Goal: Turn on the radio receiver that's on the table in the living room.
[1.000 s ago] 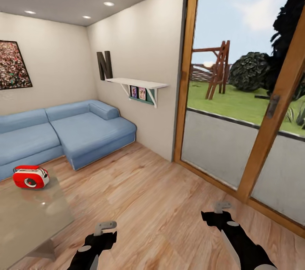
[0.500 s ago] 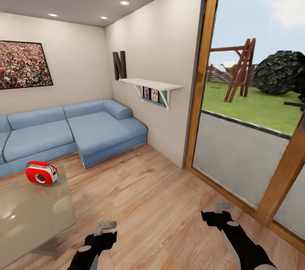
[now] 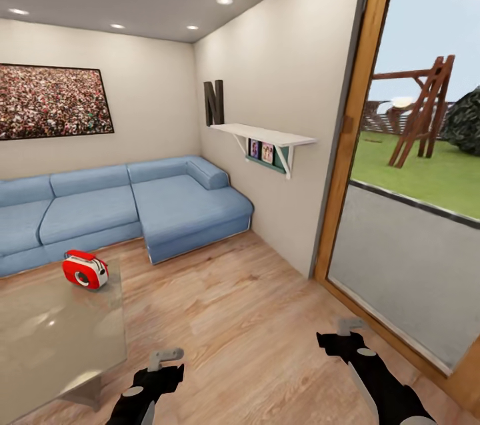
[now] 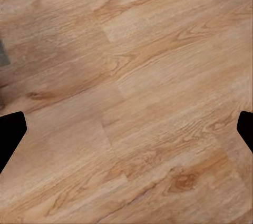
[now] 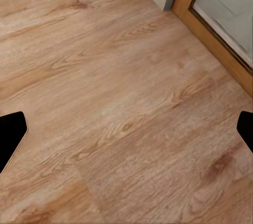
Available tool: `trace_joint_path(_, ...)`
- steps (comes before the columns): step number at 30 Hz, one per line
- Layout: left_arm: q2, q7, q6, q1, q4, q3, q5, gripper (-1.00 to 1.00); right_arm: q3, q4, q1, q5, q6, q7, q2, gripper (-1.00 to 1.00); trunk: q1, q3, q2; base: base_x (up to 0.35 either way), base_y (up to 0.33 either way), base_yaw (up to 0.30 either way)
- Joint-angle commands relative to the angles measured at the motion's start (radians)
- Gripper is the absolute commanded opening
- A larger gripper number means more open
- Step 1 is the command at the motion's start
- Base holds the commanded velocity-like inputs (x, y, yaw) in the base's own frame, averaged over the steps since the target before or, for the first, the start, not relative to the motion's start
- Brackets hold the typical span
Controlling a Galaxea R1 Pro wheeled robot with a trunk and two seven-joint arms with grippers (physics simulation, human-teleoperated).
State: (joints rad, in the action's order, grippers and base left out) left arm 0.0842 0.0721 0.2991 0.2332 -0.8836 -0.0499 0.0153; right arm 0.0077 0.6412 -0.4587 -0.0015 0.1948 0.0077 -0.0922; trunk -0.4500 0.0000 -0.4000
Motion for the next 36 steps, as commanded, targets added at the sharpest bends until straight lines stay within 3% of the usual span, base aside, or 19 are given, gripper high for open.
trace_joint_path(1,0.0,0.0,0.0,0.0,0.0,0.0,0.0,1.0,0.0,0.0,0.0,0.0,0.0,0.0,0.0,1.0,0.0,0.0,0.0,0.33,-0.003,0.252)
trace_joint_path(36,0.0,0.002,-0.001,0.0,0.0,-0.001,0.0,1.0,0.0,-0.001,0.0,0.0,-0.001,0.0,0.0,1.0,0.0,0.0,0.0,0.329,-0.003,0.252)
